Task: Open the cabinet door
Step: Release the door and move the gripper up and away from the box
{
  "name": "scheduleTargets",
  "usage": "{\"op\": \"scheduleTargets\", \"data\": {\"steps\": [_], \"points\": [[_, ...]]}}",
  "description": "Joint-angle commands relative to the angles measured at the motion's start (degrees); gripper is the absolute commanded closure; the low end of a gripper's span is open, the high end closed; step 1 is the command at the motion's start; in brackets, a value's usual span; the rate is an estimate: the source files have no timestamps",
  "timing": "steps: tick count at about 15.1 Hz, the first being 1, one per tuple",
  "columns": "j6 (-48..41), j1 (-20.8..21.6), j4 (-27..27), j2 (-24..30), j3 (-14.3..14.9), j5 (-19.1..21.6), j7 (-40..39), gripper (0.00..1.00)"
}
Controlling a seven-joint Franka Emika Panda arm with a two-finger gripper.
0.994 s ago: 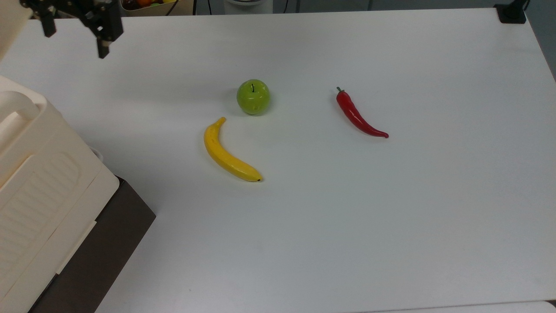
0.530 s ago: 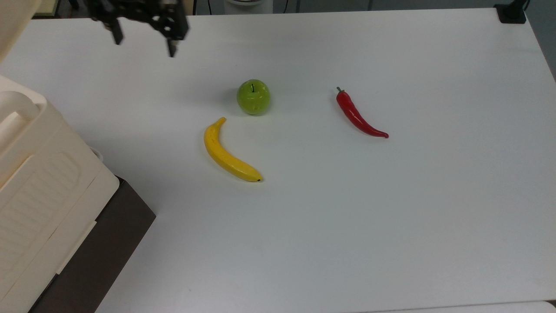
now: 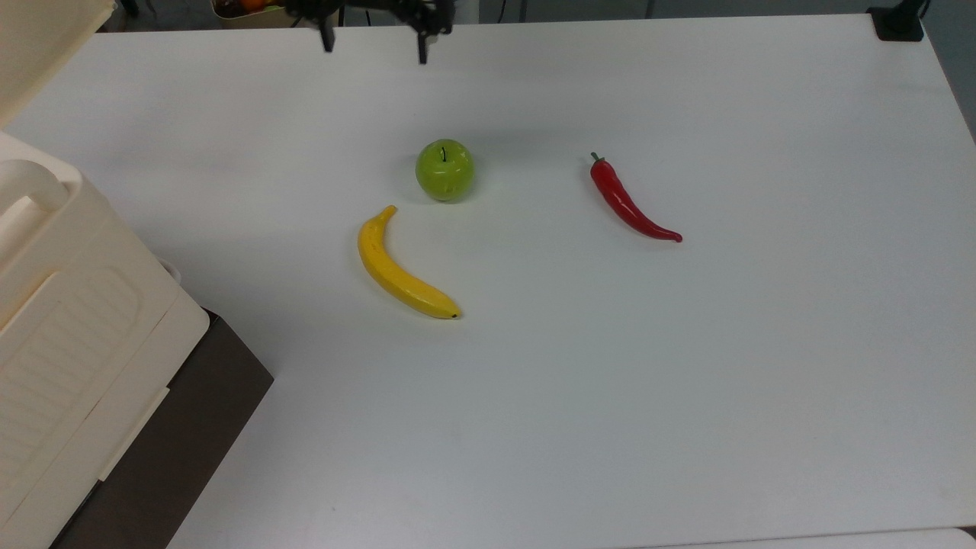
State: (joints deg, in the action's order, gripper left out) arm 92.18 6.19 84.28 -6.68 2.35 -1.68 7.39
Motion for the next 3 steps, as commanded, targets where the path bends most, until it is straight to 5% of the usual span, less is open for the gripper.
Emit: {"op": "scheduleTargets", "data": {"steps": [1,3], "points": [[-1.39,0.14,2.55,2.28,-0.24,0.10,2.72,0.00],[-1.30,0.14,2.47,2.19,-0.24,0.01,2.72,0.00]]}}
